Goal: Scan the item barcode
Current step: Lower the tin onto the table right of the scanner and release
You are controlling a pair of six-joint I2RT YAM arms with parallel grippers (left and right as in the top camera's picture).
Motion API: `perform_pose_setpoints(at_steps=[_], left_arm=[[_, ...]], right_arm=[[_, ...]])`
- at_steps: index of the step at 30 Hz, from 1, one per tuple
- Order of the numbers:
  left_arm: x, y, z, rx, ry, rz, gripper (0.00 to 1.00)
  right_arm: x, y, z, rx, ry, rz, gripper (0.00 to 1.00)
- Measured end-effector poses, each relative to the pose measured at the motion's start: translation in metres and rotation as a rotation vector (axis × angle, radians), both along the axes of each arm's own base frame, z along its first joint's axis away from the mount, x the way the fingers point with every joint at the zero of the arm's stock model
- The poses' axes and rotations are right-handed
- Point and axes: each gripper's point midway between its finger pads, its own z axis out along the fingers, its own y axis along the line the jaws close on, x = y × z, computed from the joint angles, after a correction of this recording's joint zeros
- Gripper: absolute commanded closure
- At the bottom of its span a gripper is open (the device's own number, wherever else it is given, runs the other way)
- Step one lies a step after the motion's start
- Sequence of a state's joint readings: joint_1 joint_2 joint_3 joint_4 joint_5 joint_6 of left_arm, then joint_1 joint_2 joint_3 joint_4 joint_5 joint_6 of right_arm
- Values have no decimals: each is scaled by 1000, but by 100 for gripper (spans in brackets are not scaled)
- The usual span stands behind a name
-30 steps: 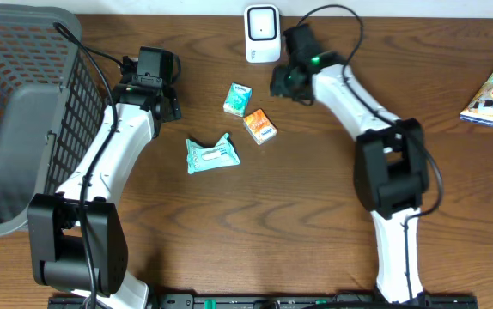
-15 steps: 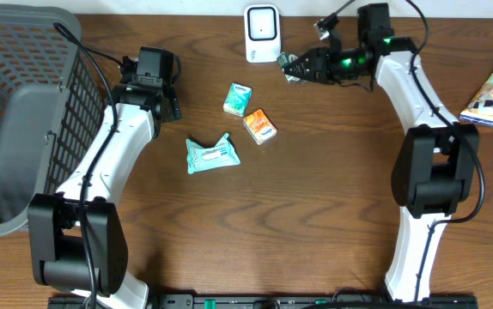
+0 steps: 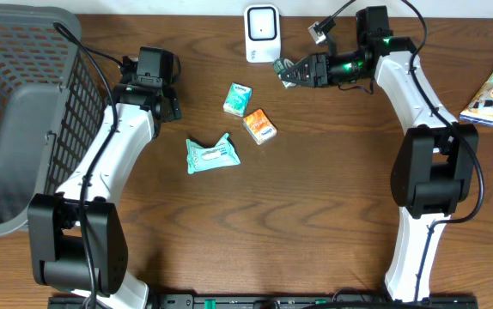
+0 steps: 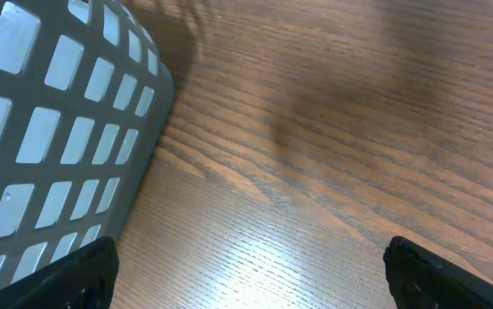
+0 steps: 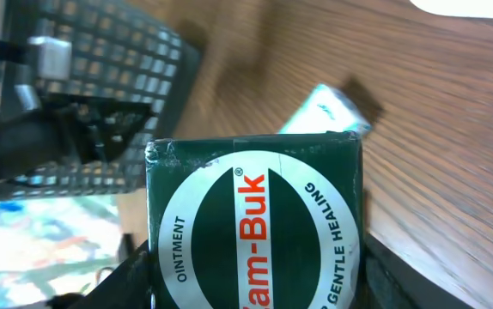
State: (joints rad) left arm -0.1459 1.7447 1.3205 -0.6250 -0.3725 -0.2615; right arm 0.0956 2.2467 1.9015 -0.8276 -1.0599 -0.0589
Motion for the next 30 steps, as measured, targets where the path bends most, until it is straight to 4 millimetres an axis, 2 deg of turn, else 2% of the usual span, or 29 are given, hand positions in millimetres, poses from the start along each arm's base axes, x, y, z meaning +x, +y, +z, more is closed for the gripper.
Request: perform_pose_setpoints(at_steps=[4, 9, 13, 16, 17, 19, 21, 24, 30], left_arm=[[0, 0, 0, 0, 0, 0, 2], [0, 0, 0, 0, 0, 0, 2], [0, 0, 0, 0, 0, 0, 2], [0, 0, 0, 0, 0, 0, 2], [0, 0, 0, 0, 0, 0, 2], [0, 0, 0, 0, 0, 0, 2], [0, 0, 0, 0, 0, 0, 2], [0, 0, 0, 0, 0, 0, 2], [0, 0, 0, 0, 0, 0, 2]], right_arm=[[-2, -16, -26, -159, 53, -54, 56], [-13, -50, -67, -475, 127, -121, 55], [-18, -68, -87, -640, 141, -144, 55], [-23, -77, -99, -709, 153, -150, 50], [-25, -81, -103, -732, 157, -152, 45], [-28, -87, -110, -771, 168, -158, 25], [-31, -91, -114, -796, 172, -157, 14], [-30, -94, -115, -813, 170, -165, 12], [-27, -96, -115, -811, 212, -241, 15]])
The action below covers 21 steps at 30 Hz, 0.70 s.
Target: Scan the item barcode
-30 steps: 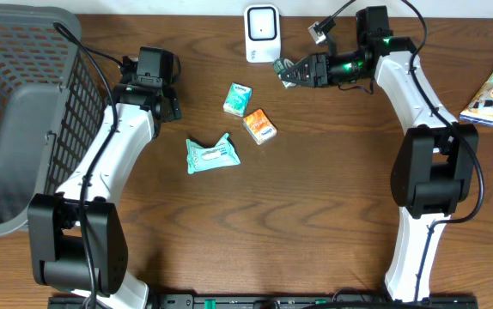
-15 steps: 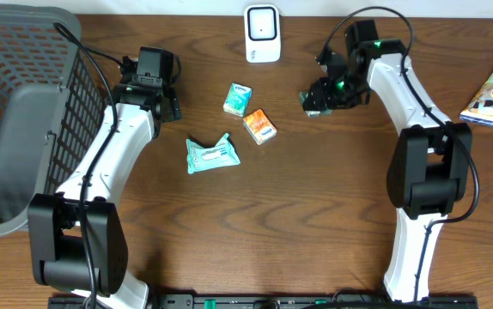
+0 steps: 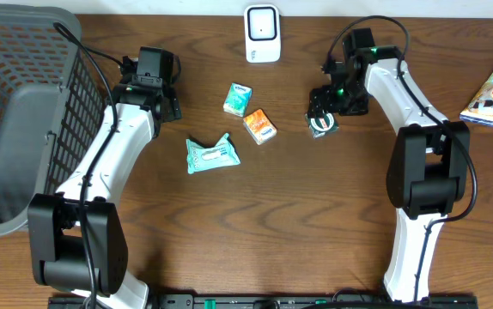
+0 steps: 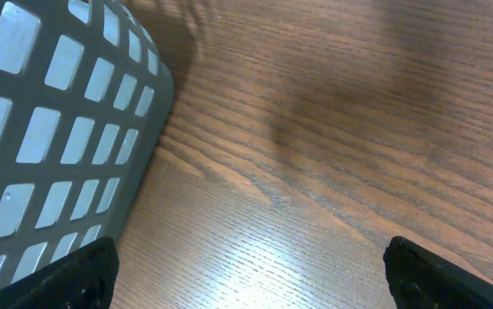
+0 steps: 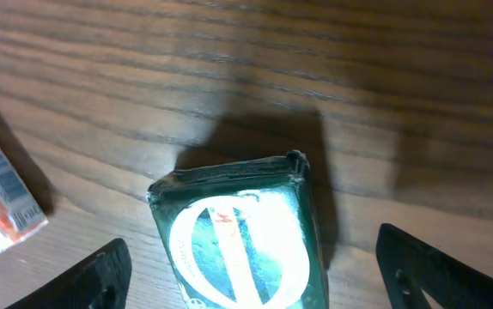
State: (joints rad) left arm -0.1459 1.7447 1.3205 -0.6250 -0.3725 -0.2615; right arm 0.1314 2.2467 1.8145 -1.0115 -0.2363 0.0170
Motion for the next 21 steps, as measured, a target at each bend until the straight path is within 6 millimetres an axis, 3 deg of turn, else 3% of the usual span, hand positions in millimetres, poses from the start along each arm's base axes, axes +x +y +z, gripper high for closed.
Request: perform_pose_setpoints(at_steps=[9, 21], left_arm=[[0, 0, 0, 0, 0, 0, 2], [0, 0, 0, 0, 0, 0, 2]], right_arm=[[17, 5, 9, 20, -54, -54, 11], [12, 29, 6, -93, -101, 120, 13]])
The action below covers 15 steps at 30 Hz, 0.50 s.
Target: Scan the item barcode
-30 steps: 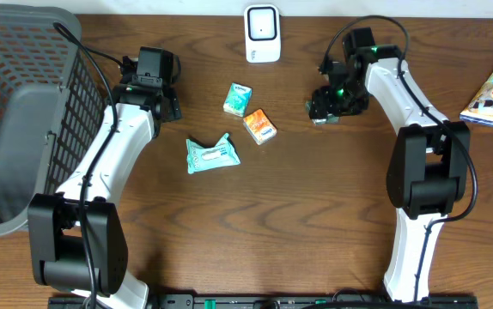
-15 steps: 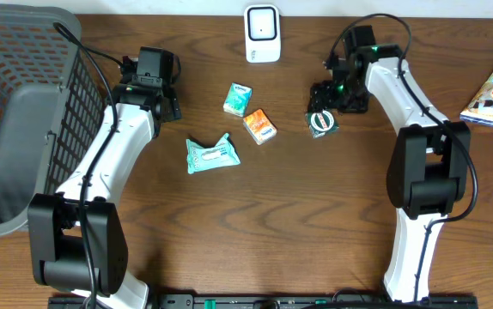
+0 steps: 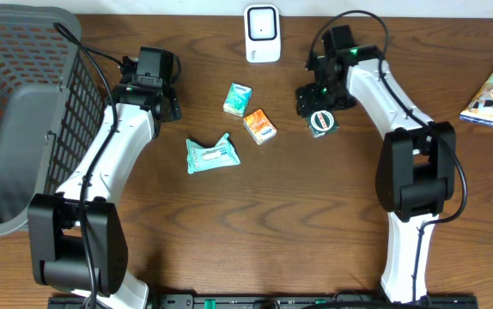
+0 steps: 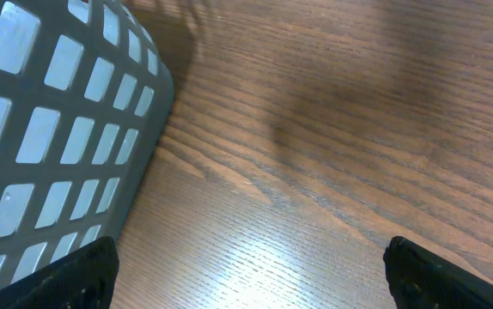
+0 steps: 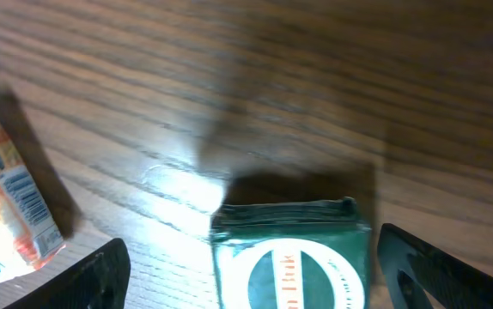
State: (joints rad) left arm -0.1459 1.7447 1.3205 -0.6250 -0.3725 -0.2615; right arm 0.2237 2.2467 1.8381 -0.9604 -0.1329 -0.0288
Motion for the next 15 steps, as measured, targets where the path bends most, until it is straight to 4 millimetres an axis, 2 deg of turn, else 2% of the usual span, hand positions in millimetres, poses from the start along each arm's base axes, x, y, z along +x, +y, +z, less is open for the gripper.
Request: perform_pose_setpoints(at_steps=[3, 8, 15], left_arm=[[0, 0, 0, 0, 0, 0, 2], [0, 0, 0, 0, 0, 0, 2], [0, 0, 0, 0, 0, 0, 2]], right_arm=[[-1, 1, -1, -39, -11, 28, 13], [2, -10, -2, -122, -31, 31, 14], [2, -17, -3, -151, -30, 28, 16]])
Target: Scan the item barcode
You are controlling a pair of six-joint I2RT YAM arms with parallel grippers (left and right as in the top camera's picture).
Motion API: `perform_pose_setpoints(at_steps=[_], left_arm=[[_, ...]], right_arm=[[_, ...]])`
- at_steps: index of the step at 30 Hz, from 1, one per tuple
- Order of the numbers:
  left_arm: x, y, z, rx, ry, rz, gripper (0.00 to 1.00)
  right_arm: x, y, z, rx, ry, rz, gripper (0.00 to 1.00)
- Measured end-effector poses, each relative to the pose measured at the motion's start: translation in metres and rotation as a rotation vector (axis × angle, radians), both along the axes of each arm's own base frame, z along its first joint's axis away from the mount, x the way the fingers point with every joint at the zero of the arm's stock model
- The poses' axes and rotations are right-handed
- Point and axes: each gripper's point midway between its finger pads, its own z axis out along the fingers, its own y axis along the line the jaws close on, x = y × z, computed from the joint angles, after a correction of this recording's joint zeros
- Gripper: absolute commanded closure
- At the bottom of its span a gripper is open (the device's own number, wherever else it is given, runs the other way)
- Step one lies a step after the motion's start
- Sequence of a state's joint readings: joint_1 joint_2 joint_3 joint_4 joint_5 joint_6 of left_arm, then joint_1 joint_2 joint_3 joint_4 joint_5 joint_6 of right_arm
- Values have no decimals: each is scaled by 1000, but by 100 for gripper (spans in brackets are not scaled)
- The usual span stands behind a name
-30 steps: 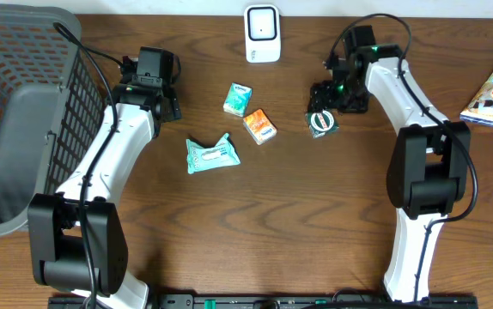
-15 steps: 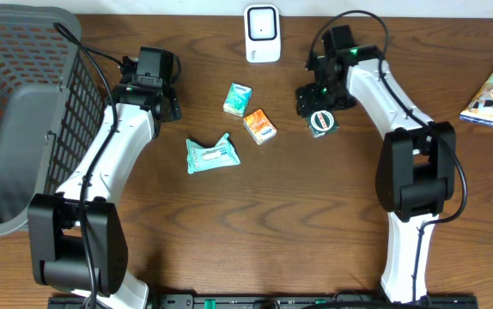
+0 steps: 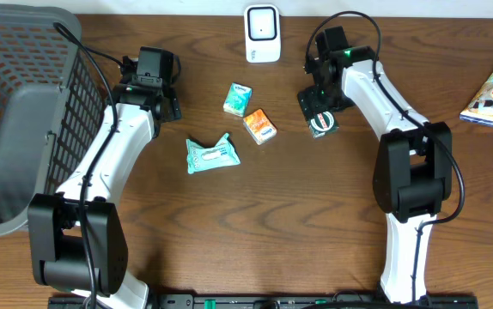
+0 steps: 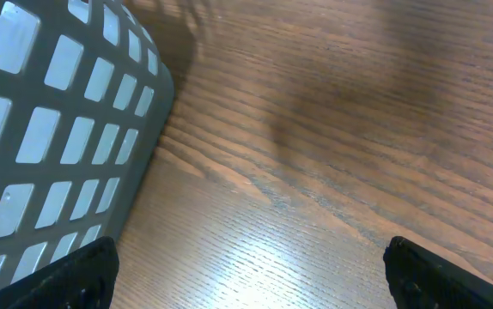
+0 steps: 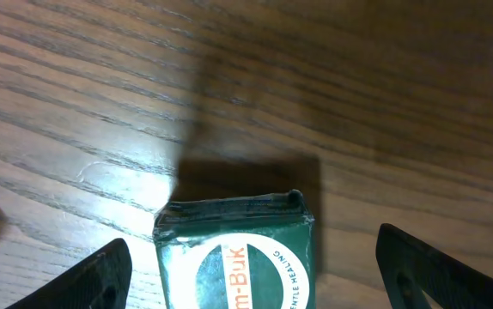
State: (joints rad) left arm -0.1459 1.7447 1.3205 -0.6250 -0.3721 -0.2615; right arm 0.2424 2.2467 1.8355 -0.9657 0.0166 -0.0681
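The dark green ointment box (image 5: 236, 256) lies flat on the wooden table, label up, and shows in the overhead view (image 3: 321, 124) too. My right gripper (image 5: 255, 276) hangs open just above it, one finger wide on each side and neither touching it. The white scanner (image 3: 262, 33) stands at the table's back edge, left of the right arm (image 3: 375, 77). My left gripper (image 4: 246, 279) is open over bare wood beside the basket, with nothing between its fingers.
A grey mesh basket (image 3: 23, 103) fills the left end and stands close to the left gripper (image 3: 162, 101). A teal box (image 3: 239, 99), an orange box (image 3: 260, 126) and a teal wipes pack (image 3: 212, 154) lie mid-table. A snack bag lies at the right edge.
My right gripper has shifted a little, so the green box now lies centred between its open fingers and the orange box has almost left the right wrist view. The left arm is unchanged.
First my right gripper held the green box in the air close to the scanner. Then the box lay on the table right of the orange box, with the gripper open over it. It has stayed open above the box, only shifting slightly. The left arm never moved.
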Motion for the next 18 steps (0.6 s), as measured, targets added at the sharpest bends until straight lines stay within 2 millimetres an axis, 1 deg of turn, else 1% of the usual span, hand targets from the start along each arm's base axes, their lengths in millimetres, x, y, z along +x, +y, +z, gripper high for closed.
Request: perform_pose_setpoints(at_steps=[4, 7, 10, 14, 18], left_arm=[[0, 0, 0, 0, 0, 0, 2], [0, 0, 0, 0, 0, 0, 2], [0, 0, 0, 0, 0, 0, 2], [0, 0, 0, 0, 0, 0, 2], [0, 0, 0, 0, 0, 0, 2]], right_arm=[[1, 0, -7, 2, -8, 2, 17], [-5, -1, -19, -1, 5, 3, 18], [-13, -3, -31, -6, 26, 3, 22], [-11, -2, -32, 3, 17, -4, 28], [-5, 0, -31, 14, -9, -14, 29]])
